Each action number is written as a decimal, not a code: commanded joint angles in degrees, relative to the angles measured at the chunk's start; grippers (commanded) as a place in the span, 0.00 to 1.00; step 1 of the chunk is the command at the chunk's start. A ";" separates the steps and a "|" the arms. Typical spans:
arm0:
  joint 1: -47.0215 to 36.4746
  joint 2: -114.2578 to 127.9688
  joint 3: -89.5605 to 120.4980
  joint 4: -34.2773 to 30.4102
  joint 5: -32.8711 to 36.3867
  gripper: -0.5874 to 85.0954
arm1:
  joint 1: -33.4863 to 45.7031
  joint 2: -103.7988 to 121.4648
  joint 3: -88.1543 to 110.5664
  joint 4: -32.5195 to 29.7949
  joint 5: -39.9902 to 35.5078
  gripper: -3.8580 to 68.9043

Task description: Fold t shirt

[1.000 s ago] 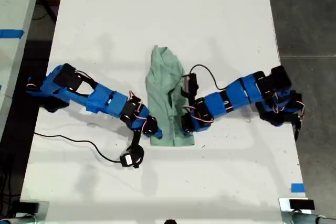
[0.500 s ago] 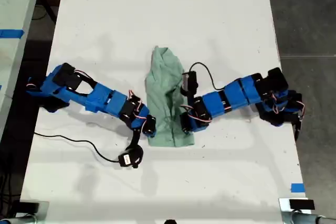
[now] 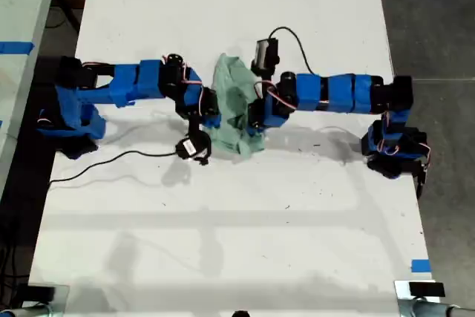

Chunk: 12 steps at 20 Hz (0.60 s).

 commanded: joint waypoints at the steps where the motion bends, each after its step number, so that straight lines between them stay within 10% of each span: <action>1: -10.20 6.33 -1.76 1.93 2.29 0.00 | 7.82 6.86 -2.02 -1.58 -4.57 0.08; 6: -22.68 4.13 -1.49 2.11 5.63 0.04 | 21.71 7.47 -2.02 -3.16 -8.61 0.08; 8: -25.49 2.64 -1.58 2.55 5.27 0.24 | 25.49 6.33 -2.11 -4.22 -8.53 0.25; 12: -28.21 2.46 -1.67 3.34 7.91 0.30 | 29.71 4.92 -1.85 -1.76 -1.76 0.59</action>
